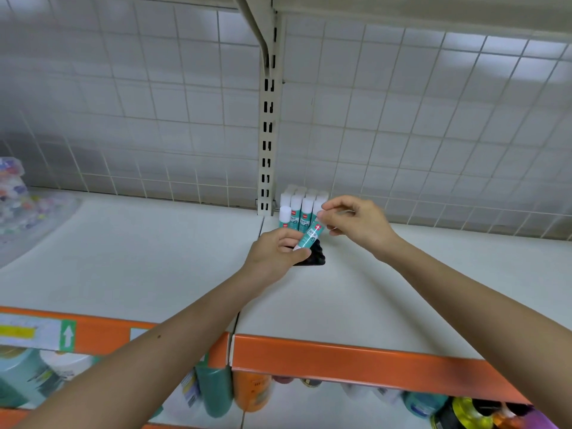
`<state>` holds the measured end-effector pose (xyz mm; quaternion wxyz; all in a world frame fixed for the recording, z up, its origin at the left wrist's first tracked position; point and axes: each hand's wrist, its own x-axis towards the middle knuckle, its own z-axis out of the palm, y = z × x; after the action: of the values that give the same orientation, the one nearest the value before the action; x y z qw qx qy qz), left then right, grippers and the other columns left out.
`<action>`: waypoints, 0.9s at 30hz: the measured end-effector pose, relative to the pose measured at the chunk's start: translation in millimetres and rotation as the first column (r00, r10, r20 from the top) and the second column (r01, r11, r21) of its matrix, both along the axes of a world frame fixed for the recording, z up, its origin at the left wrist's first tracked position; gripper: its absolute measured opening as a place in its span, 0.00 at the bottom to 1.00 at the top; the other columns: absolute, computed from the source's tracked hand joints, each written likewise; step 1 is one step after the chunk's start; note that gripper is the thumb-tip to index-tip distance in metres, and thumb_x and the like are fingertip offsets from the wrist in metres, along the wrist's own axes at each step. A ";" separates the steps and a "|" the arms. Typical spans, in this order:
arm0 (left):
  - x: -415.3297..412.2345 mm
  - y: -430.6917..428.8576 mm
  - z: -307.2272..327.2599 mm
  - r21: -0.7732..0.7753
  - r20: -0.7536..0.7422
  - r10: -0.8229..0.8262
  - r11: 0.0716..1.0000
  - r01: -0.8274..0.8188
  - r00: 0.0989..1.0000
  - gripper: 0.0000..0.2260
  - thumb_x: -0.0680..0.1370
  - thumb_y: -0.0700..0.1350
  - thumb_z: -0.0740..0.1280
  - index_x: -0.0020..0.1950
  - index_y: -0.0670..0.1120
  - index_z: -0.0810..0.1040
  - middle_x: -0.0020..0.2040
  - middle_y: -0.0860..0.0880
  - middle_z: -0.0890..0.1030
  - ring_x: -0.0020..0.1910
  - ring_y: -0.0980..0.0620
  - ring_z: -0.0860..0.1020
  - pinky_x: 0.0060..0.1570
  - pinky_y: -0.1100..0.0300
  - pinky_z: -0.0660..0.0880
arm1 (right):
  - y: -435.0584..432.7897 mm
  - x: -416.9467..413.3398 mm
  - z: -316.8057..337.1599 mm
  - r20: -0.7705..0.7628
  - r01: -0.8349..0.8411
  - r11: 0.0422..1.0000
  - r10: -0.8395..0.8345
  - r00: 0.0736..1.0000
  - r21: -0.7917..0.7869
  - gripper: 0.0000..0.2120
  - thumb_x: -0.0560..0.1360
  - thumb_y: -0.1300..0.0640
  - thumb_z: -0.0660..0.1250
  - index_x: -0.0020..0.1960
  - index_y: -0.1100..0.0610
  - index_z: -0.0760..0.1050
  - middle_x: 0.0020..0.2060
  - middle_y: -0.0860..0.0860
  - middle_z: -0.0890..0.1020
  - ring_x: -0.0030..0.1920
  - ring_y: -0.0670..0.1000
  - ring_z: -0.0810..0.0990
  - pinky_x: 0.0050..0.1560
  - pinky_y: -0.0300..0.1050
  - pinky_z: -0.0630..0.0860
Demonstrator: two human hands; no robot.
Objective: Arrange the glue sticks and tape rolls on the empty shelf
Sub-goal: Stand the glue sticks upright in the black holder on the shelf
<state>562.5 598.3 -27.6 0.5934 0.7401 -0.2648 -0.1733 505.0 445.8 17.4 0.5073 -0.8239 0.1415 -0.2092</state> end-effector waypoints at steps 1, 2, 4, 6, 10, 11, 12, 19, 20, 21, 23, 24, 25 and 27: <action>0.8 0.4 -0.1 -0.003 0.011 0.006 1.000 -0.006 1.000 0.10 0.72 0.40 0.70 0.52 0.48 0.77 0.48 0.50 0.81 0.45 0.54 0.79 0.49 0.65 0.74 | 0.6 3.2 -0.3 -0.012 0.011 1.000 -0.011 1.000 -0.025 0.05 0.70 0.59 0.71 0.45 0.56 0.78 0.38 0.49 0.80 0.34 0.46 0.78 0.42 0.39 0.80; 2.3 0.7 -0.9 -0.001 0.029 0.014 1.000 -0.014 0.999 0.10 0.72 0.40 0.71 0.52 0.47 0.78 0.48 0.50 0.81 0.44 0.55 0.79 0.48 0.66 0.74 | 0.9 5.9 -0.6 -0.026 0.014 0.999 -0.015 1.000 -0.043 0.05 0.70 0.59 0.71 0.45 0.56 0.78 0.38 0.49 0.80 0.35 0.46 0.78 0.41 0.38 0.80; 4.7 2.1 -2.7 0.045 0.114 0.046 0.998 -0.051 0.992 0.11 0.71 0.41 0.71 0.53 0.48 0.77 0.47 0.52 0.80 0.41 0.58 0.78 0.43 0.74 0.72 | 2.2 10.6 -0.2 -0.046 0.004 1.000 -0.005 0.999 -0.026 0.05 0.70 0.61 0.71 0.45 0.56 0.79 0.39 0.52 0.80 0.36 0.48 0.78 0.38 0.34 0.80; 6.3 6.9 -6.3 0.146 0.284 0.069 0.983 -0.115 0.956 0.15 0.72 0.45 0.71 0.58 0.48 0.76 0.49 0.53 0.78 0.43 0.58 0.77 0.40 0.77 0.68 | 2.0 15.3 0.6 -0.045 0.016 0.998 -0.019 0.999 -0.058 0.06 0.70 0.62 0.71 0.46 0.57 0.80 0.40 0.52 0.80 0.37 0.49 0.78 0.42 0.35 0.80; 10.7 17.1 -18.0 0.444 0.614 -0.189 0.886 -0.137 0.766 0.18 0.76 0.50 0.65 0.65 0.47 0.72 0.62 0.50 0.75 0.60 0.51 0.72 0.56 0.64 0.66 | 4.0 24.6 1.3 0.005 0.072 0.945 -0.074 0.997 -0.320 0.09 0.71 0.61 0.70 0.51 0.58 0.80 0.40 0.45 0.78 0.35 0.44 0.75 0.38 0.21 0.69; 11.8 18.5 -20.0 0.493 0.624 -0.247 0.860 -0.128 0.742 0.18 0.77 0.50 0.64 0.65 0.47 0.72 0.64 0.50 0.74 0.61 0.51 0.72 0.59 0.62 0.66 | 5.6 27.0 0.1 0.021 0.060 0.927 -0.056 0.998 -0.371 0.10 0.71 0.62 0.69 0.52 0.59 0.80 0.43 0.47 0.79 0.35 0.43 0.75 0.38 0.20 0.67; 13.0 19.6 -21.1 0.517 0.620 -0.272 0.847 -0.122 0.736 0.17 0.77 0.49 0.63 0.65 0.47 0.72 0.64 0.50 0.74 0.61 0.51 0.72 0.60 0.61 0.67 | 6.9 29.6 -1.6 0.031 0.043 0.908 -0.034 0.999 -0.416 0.10 0.71 0.62 0.69 0.52 0.60 0.80 0.46 0.50 0.80 0.36 0.45 0.74 0.38 0.20 0.67; 19.0 18.4 -19.5 0.489 0.630 -0.253 0.864 -0.122 0.735 0.12 0.77 0.44 0.63 0.59 0.45 0.76 0.58 0.48 0.78 0.55 0.50 0.76 0.55 0.60 0.70 | 14.2 42.9 -9.7 0.061 -0.002 0.846 0.041 0.997 -0.534 0.10 0.72 0.64 0.68 0.53 0.61 0.80 0.51 0.56 0.80 0.41 0.49 0.75 0.47 0.32 0.69; 19.0 17.8 -19.3 0.491 0.632 -0.256 0.863 -0.123 0.731 0.12 0.77 0.44 0.62 0.59 0.44 0.76 0.57 0.47 0.78 0.54 0.50 0.76 0.55 0.59 0.71 | 14.1 43.5 -10.5 0.070 0.005 0.838 0.039 0.997 -0.545 0.10 0.72 0.64 0.67 0.52 0.61 0.80 0.51 0.56 0.80 0.41 0.49 0.75 0.47 0.32 0.68; 19.3 17.5 -19.1 0.491 0.637 -0.259 0.862 -0.124 0.726 0.12 0.77 0.44 0.62 0.59 0.44 0.77 0.57 0.47 0.78 0.54 0.49 0.76 0.54 0.59 0.71 | 13.7 44.5 -11.6 0.078 0.012 0.832 0.038 0.996 -0.554 0.10 0.72 0.64 0.67 0.52 0.61 0.80 0.51 0.56 0.80 0.41 0.50 0.76 0.47 0.32 0.68; 20.1 17.3 -18.4 0.493 0.646 -0.266 0.861 -0.125 0.716 0.12 0.77 0.44 0.62 0.59 0.44 0.76 0.57 0.46 0.78 0.54 0.49 0.76 0.54 0.59 0.71 | 13.0 46.1 -13.0 0.085 0.006 0.821 0.051 0.995 -0.571 0.09 0.72 0.64 0.68 0.51 0.62 0.80 0.50 0.57 0.81 0.42 0.53 0.78 0.50 0.37 0.71; 20.3 17.2 -17.8 0.498 0.648 -0.271 0.858 -0.126 0.712 0.12 0.77 0.44 0.61 0.59 0.44 0.76 0.58 0.46 0.78 0.54 0.48 0.76 0.54 0.59 0.71 | 12.7 47.0 -13.4 0.082 -0.005 0.820 0.063 0.995 -0.572 0.09 0.71 0.64 0.68 0.51 0.62 0.81 0.50 0.57 0.81 0.43 0.54 0.78 0.51 0.40 0.73; 20.6 17.0 -17.1 0.506 0.649 -0.279 0.853 -0.128 0.708 0.13 0.77 0.44 0.61 0.59 0.44 0.76 0.58 0.46 0.78 0.54 0.48 0.76 0.54 0.59 0.71 | 12.5 48.1 -13.3 0.076 -0.018 0.825 0.073 0.994 -0.565 0.09 0.71 0.64 0.69 0.50 0.62 0.81 0.49 0.57 0.81 0.43 0.53 0.78 0.51 0.40 0.74; 21.6 15.8 -15.2 0.524 0.653 -0.295 0.841 -0.135 0.698 0.12 0.78 0.44 0.60 0.59 0.44 0.76 0.57 0.45 0.78 0.53 0.48 0.76 0.54 0.58 0.72 | 12.5 51.0 -12.3 0.059 -0.034 0.837 0.079 0.995 -0.546 0.09 0.70 0.64 0.70 0.50 0.61 0.81 0.48 0.57 0.81 0.42 0.51 0.77 0.48 0.36 0.72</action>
<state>584.1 614.0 -42.8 0.2054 0.8700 -0.4471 0.0327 555.9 458.3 5.1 0.2636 -0.9289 0.0314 -0.2583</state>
